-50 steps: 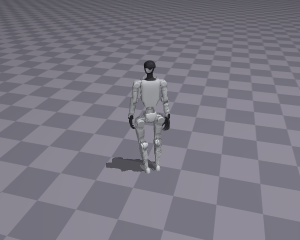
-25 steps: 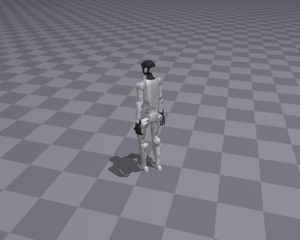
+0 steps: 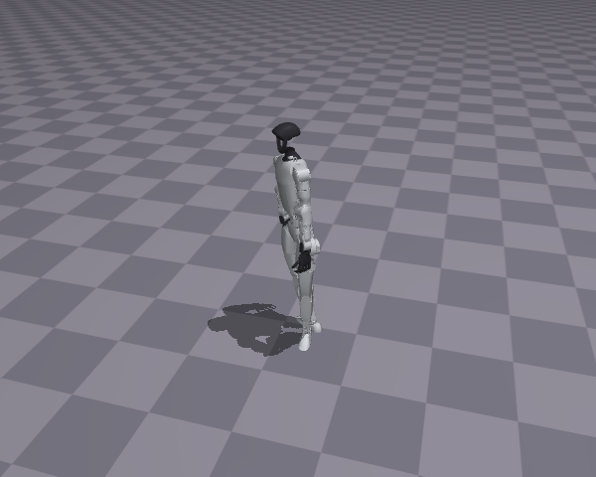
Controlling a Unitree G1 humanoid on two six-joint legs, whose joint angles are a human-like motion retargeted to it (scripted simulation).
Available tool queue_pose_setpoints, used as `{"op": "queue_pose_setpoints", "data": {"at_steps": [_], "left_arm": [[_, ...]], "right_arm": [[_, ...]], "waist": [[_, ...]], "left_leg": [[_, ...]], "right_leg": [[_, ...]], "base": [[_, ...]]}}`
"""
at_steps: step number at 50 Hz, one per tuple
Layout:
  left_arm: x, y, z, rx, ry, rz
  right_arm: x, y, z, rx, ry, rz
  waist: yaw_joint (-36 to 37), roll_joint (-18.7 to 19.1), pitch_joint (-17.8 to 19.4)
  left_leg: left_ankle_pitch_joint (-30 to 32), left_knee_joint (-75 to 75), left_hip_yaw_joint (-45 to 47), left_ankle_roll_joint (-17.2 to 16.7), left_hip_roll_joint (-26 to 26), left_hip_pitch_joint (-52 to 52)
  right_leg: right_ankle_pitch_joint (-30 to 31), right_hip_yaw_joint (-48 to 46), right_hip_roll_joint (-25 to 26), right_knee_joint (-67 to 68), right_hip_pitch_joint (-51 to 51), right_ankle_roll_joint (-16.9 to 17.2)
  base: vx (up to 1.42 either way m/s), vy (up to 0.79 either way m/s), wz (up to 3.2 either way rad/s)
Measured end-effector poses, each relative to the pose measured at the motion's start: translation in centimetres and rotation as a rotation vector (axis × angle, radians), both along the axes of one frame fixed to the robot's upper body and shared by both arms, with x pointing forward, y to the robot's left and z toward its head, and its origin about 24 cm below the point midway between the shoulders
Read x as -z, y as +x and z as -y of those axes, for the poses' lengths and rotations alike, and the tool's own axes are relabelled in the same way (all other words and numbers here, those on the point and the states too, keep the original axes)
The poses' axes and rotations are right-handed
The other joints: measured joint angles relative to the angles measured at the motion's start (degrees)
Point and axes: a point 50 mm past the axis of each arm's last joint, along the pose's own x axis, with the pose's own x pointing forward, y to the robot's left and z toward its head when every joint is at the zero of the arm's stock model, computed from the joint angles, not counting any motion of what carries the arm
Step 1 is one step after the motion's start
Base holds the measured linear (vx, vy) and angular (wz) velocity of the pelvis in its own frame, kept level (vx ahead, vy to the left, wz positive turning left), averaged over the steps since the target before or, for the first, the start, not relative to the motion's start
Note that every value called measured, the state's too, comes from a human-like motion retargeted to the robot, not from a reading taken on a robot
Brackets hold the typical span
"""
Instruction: In place motions
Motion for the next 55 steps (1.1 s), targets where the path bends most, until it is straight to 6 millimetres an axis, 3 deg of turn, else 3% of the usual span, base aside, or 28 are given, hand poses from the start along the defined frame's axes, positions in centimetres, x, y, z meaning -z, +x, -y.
{"op": "queue_pose_setpoints", "data": {"at_steps": [7,12,18,24,27,29,32,34,39,43,45,48,50,55], "left_arm": [[0.2,-3.0,-0.4,-0.123,0.01,-0.068],[0.2,-4.7,-0.4,-0.187,0.008,-0.125],[0.2,-4.3,-0.2,-0.177,0.002,-0.124],[0.3,-2.2,1.0,-0.091,-0.028,-0.072],[0.2,-1.6,1.0,-0.01,-0.028,-0.052],[0.2,-1.2,0.6,0.046,-0.018,-0.046],[0.0,-0.5,-0.2,0.107,0.009,-0.035],[-0.1,-0.1,-0.7,0.123,0.024,-0.027],[-0.3,0.4,-1.4,0.121,0.039,-0.021],[-0.3,0.7,-1.0,0.123,0.028,-0.01],[-0.2,0.9,-0.7,0.129,0.022,-0.004],[-0.4,1.2,-1.1,0.165,0.022,-0.019],[-0.2,0.8,-0.6,0.191,0.024,-0.043],[0.1,-1.7,0.7,0.089,-0.035,-0.084]], "right_arm": [[0.3,4.3,-2.7,-0.103,0.125,0.123],[0.2,5.8,-3.8,-0.188,0.161,0.195],[0.3,3.8,-2.9,-0.176,0.133,0.137],[0.1,-0.2,-0.6,-0.064,0.038,0.005],[-0.1,-2.1,0.0,0.004,0.006,-0.042],[-0.2,-3.0,0.0,0.047,-0.001,-0.053],[-0.1,-3.5,-0.6,0.098,0.014,-0.045],[0.0,-3.2,-1.2,0.105,0.034,-0.032],[0.3,-1.8,-2.0,0.028,0.066,0.01],[0.4,-0.2,-1.8,-0.02,0.064,0.065],[0.3,0.5,-1.7,-0.03,0.064,0.087],[0.4,0.8,-2.1,-0.014,0.082,0.084],[0.4,0.7,-2.1,0.034,0.087,0.074],[0.4,1.5,-2.4,-0.001,0.087,0.106]], "waist": [[6.2,-5.16,0.39],[6.73,-6.48,-0.48],[7.38,-7.34,-1.61],[5.31,-3.32,-1.55],[2.9,0.7,-1.75],[0.43,3.27,-2.04],[-3.02,4.29,-0.82],[-5.17,4.8,0.57],[-8.39,4.54,2.17],[-10.01,1.52,5.71],[-8.61,-0.64,7.58],[-4.64,-3.37,7.31],[-1.61,-3.91,7.55],[-1.93,-3.1,7.22]], "left_leg": [[-1.93,-0.41,0.29,-0.3,-2.68,1.52],[-3.2,-0.17,-1.65,-0.2,-3.06,1.85],[-4.48,0.31,-6.6,1.67,-3.96,1.0],[-5.68,3.14,-16.22,3.32,-1.65,-0.85],[-6.58,5.82,-22.29,4.14,1.43,-2.82],[-7.16,8.14,-27.17,4.63,3.32,-5.01],[-6.52,9.39,-33.86,5.42,3.07,-6.92],[-5.56,9.28,-38.46,5.65,2.8,-7.56],[-3.37,7.75,-46.64,5.86,0.43,-8.5],[-2.22,6.92,-51.66,6.27,-5.06,-5.83],[-2.72,8.02,-52.11,5.85,-7.52,-4.34],[-2.91,10.95,-51.92,5.22,-9.61,-5.34],[-2.14,11.45,-52.67,4.91,-10.31,-5.08],[-1.46,8.77,-49.02,4.38,-9.73,-1.71]], "right_leg": [[-1.04,2.98,-2.78,1.36,0.2,0.1],[-0.43,0.84,-2.48,0.88,1.83,0.76],[2.69,-2.44,-2.57,1.64,4.33,2.48],[10.59,-2.17,-2.23,6.4,7.92,1.54],[15.26,3.57,-2.2,12.24,8.28,-2.3],[15.67,12.8,-2.67,18.59,5.05,-4.85],[10.8,37.88,-1.34,30.21,-7.15,-0.98],[7.83,47.66,1.57,33.73,-12.65,1.17],[4.08,58.22,6.83,23.95,-18.92,-0.92],[6.23,70.26,8.23,9.63,-19.04,1.57],[11.43,71.12,5.92,4.2,-16.94,-0.84],[8.06,60.8,4.25,3.94,-13.87,-5.08],[7.33,64.54,4.01,4.71,-13.65,-4.2],[7.97,58.52,4.22,1.15,-9.47,-5.1]], "base": [[0.04,-0.12,-0.39],[0.09,-0.14,0.32],[0.08,-0.09,0.86],[0.01,-0.01,1.55],[0.03,-0.02,1.8],[-0.02,-0.08,2.07],[-0.14,-0.13,2.1],[-0.18,-0.14,1.95],[-0.15,-0.07,1.52],[-0.11,0.06,1.53],[-0.03,0.1,0.55],[0.04,0.06,0.38],[0.08,0.06,0.94],[0.14,0.04,0.7]]}}
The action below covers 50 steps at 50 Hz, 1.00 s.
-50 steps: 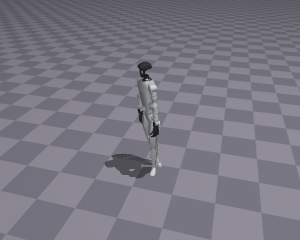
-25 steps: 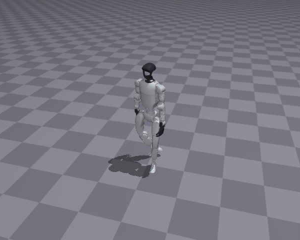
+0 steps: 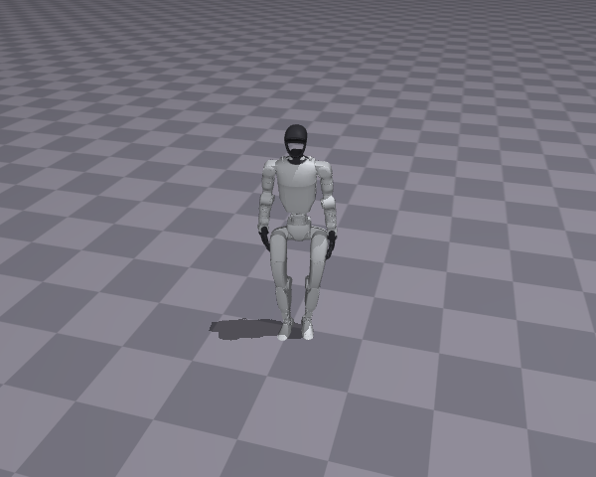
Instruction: In place motions
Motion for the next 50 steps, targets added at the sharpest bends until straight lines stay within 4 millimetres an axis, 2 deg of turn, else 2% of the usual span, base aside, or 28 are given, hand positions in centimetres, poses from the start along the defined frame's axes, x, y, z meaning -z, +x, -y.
{"op": "queue_pose_setpoints", "data": {"at_steps": [6,10,15,23,28,36,43,45,48,50], "left_arm": [[0.1,-3.1,-0.1,0.016,0.026,-0.097],[0.0,-3.9,-0.1,-0.017,0.011,-0.137],[0.0,-3.7,0.0,-0.039,0.003,-0.123],[0.1,-2.5,0.2,-0.014,-0.006,-0.086],[0.1,-1.4,0.3,-0.023,-0.014,-0.048],[0.0,-0.4,-0.4,-0.001,0.001,-0.014],[-0.1,-0.6,-1.1,-0.018,0.016,-0.016],[-0.1,-0.8,-1.3,-0.022,0.018,-0.013],[-0.1,-0.7,-1.4,-0.011,0.019,0.001],[-0.1,-0.3,-1.6,0.006,0.025,0.015]], "right_arm": [[0.0,0.1,-0.4,-0.052,0.018,-0.002],[0.1,-0.3,-0.9,-0.041,0.03,-0.027],[0.1,-0.8,-1.2,-0.086,0.046,-0.053],[0.0,-2.6,-1.0,-0.138,0.022,-0.132],[-0.1,-3.1,-0.6,-0.137,0.007,-0.154],[0.0,-2.3,-0.6,-0.103,0.005,-0.108],[0.1,-1.0,-0.8,-0.093,0.018,-0.052],[0.1,-0.7,-0.8,-0.092,0.022,-0.042],[0.1,-0.4,-0.7,-0.102,0.022,-0.033],[0.0,-0.2,-0.4,-0.108,0.014,-0.031]], "waist": [[-1.2,1.02,-2.18],[-0.46,0.55,-2.87],[-0.54,0.93,-3.4],[-0.51,1.13,-4.63],[3.98,1.16,-5.02],[6.53,1.69,-4.23],[4.62,1.91,-3.33],[3.37,2.01,-3.17],[1.52,2.14,-2.77],[3.59,1.6,-2.11]], "left_leg": [[-0.28,-3.21,-1.85,0.55,-0.68,2.3],[-0.12,-4.36,-2.51,0.82,-1.39,3.29],[0.29,-6.3,-3.1,0.91,-1.34,4.74],[0.45,-7.78,-3.2,1.21,-1.49,5.04],[-0.54,-7.94,1.58,0.75,-0.23,4.77],[-1.64,-6.4,4.74,0.72,2.06,3.61],[-1.52,-6.0,2.9,0.67,2.45,3.28],[-1.41,-5.61,1.32,0.49,2.22,2.87],[-0.88,-4.55,-1.55,0.13,1.46,1.66],[0.21,-3.7,-0.96,0.03,0.92,0.56]], "right_leg": [[0.95,-3.56,1.2,-4.35,3.42,-0.3],[0.74,-4.27,1.17,-4.88,4.44,-0.6],[0.3,-5.0,1.45,-4.97,5.37,-0.61],[-0.09,-4.93,1.58,-4.92,5.17,-0.42],[-0.71,0.04,2.43,-4.12,4.71,-0.09],[-1.49,4.7,3.03,0.59,2.58,1.93],[-0.85,7.62,3.1,3.64,1.21,4.12],[-1.28,6.44,2.81,3.86,0.88,3.69],[-2.04,2.02,1.92,4.74,-0.41,1.17],[-2.7,-2.12,0.64,4.56,-0.1,-1.07]], "base": [[0.16,0.02,0.49],[0.1,0.0,0.14],[0.08,-0.01,0.06],[0.02,-0.01,-0.02],[-0.03,-0.03,-0.87],[-0.07,-0.07,-0.41],[-0.04,-0.05,0.22],[-0.03,0.02,0.69],[-0.07,0.08,0.78],[-0.17,0.12,0.08]]}}
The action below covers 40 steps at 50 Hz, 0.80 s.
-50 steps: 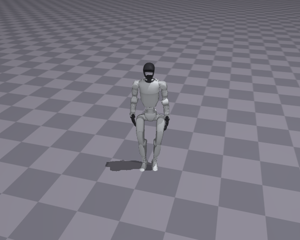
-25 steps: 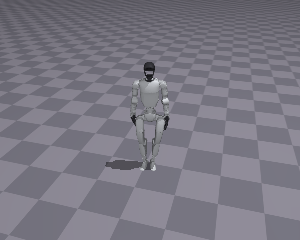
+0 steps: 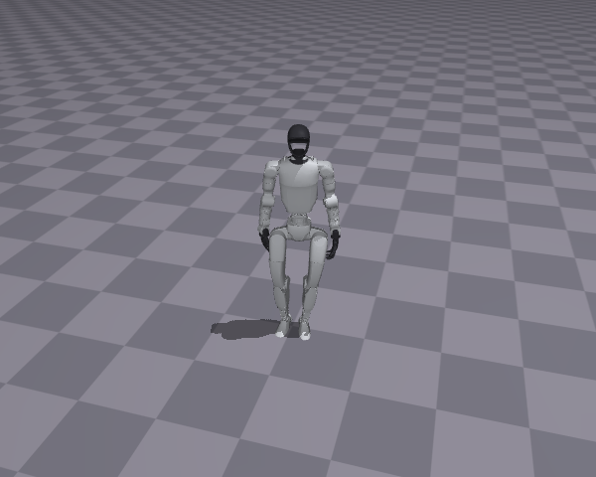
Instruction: In place motions
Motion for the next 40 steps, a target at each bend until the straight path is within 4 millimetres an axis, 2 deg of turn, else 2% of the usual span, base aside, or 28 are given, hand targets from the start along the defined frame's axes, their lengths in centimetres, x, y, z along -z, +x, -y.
{"op": "queue_pose_setpoints", "data": {"at_steps": [2,5,8,12,15,16,17,18,20,26,30,32,35,38,40], "left_arm": [[-0.1,0.9,-0.1,0.023,0.012,0.019],[-0.1,2.3,0.5,0.051,0.013,0.051],[-0.2,3.4,1.3,0.059,-0.013,0.088],[-0.4,4.5,1.2,0.067,-0.008,0.133],[-0.4,4.2,0.7,0.067,0.009,0.124],[-0.3,4.0,0.5,0.06,0.013,0.118],[-0.3,3.8,0.4,0.05,0.016,0.112],[-0.3,3.6,0.2,0.037,0.018,0.108],[-0.3,3.2,0.2,0.005,0.017,0.097],[0.0,1.7,0.6,-0.09,0.011,0.05],[0.1,1.1,0.7,-0.101,0.005,0.039],[0.1,0.7,0.7,-0.098,0.004,0.029],[0.1,0.3,0.8,-0.097,0.004,0.012],[0.0,0.9,0.4,-0.087,0.008,0.017],[-0.1,1.6,-0.1,-0.069,0.025,0.034]], "right_arm": [[0.0,0.0,0.3,0.004,-0.008,-0.004],[-0.1,-0.9,0.9,0.016,-0.025,-0.041],[-0.3,-2.5,1.3,0.024,-0.059,-0.094],[-0.4,-3.8,1.3,0.027,-0.072,-0.14],[-0.4,-4.4,1.0,0.015,-0.072,-0.153],[-0.3,-4.5,0.9,0.015,-0.074,-0.15],[-0.3,-4.5,0.9,0.016,-0.075,-0.145],[-0.3,-4.4,0.9,0.02,-0.077,-0.139],[-0.3,-4.2,1.1,0.029,-0.082,-0.129],[-0.4,-3.3,2.1,0.067,-0.116,-0.095],[-0.3,-2.8,2.1,0.091,-0.118,-0.051],[-0.3,-2.8,2.2,0.092,-0.124,-0.037],[-0.3,-3.0,2.4,0.103,-0.14,-0.029],[-0.2,-2.9,1.7,0.138,-0.112,-0.035],[-0.1,-2.9,0.9,0.162,-0.074,-0.039]], "waist": [[2.68,-0.86,0.92],[2.37,-0.96,1.12],[3.15,-1.8,0.53],[1.0,-2.56,-0.41],[-1.16,-2.48,-2.17],[-1.32,-2.2,-2.48],[-1.29,-1.71,-2.68],[-0.88,-0.83,-2.69],[0.22,-0.06,-2.94],[2.85,0.11,-2.71],[4.11,0.75,-2.54],[3.51,3.2,-2.77],[-0.06,8.35,-3.28],[-3.48,9.49,-1.99],[-6.65,9.8,-0.03]], "left_leg": [[0.62,1.12,-0.32,-0.07,-0.73,-1.53],[-0.51,2.02,-3.31,0.0,-1.81,-3.44],[-4.4,1.75,9.04,0.12,0.82,-3.48],[-8.31,1.67,33.89,-1.91,5.89,0.64],[-7.69,1.87,47.17,-1.98,8.47,2.96],[-5.27,1.49,48.17,-1.98,9.2,3.12],[-2.36,0.94,48.3,-2.78,10.01,3.17],[1.57,0.07,46.66,-5.18,10.98,3.0],[0.52,-1.15,41.32,-6.74,10.78,2.17],[0.63,-1.79,31.34,-2.96,7.73,-0.79],[-0.27,-0.9,24.98,-0.66,6.44,-1.9],[-0.9,-0.09,21.02,-0.13,7.72,-2.67],[-1.51,1.45,13.07,-0.17,10.8,-4.28],[0.14,0.93,7.02,0.49,10.19,-4.89],[2.04,0.2,2.21,-0.03,9.81,-4.31]], "right_leg": [[-0.82,-0.81,-1.01,-0.46,0.7,-0.56],[-1.82,-7.16,-2.73,-0.94,0.96,-0.55],[-2.93,-13.57,-4.6,-1.66,1.58,-0.01],[-4.57,-26.73,-7.09,-2.85,4.01,1.96],[-5.26,-38.47,-8.2,-3.86,6.67,3.97],[-5.35,-41.68,-7.97,-4.1,7.62,4.53],[-5.47,-44.64,-7.44,-4.32,8.58,5.02],[-5.66,-47.1,-6.33,-4.47,9.58,5.41],[-5.69,-51.05,-5.47,-4.77,11.2,6.0],[-3.05,-56.99,-5.58,-4.93,14.74,7.46],[1.14,-59.45,-6.21,-2.79,17.35,7.84],[5.67,-58.87,-5.96,0.75,18.16,5.22],[9.49,-48.85,-6.61,10.67,15.84,-2.5],[1.98,-21.18,-7.69,26.6,1.71,3.04],[-1.08,-12.67,-3.22,27.62,-1.76,4.68]], "base": [[-0.22,0.09,0.61],[-0.16,0.04,2.28],[-0.13,0.02,2.76],[-0.1,-0.05,3.5],[0.01,-0.1,3.38],[0.02,-0.07,2.82],[0.01,-0.05,2.4],[0.0,-0.06,2.07],[0.01,-0.04,1.69],[-0.03,-0.04,1.5],[0.01,-0.07,1.4],[0.03,-0.07,1.47],[0.02,-0.12,1.83],[-0.11,-0.23,1.82],[-0.15,-0.28,1.91]]}}
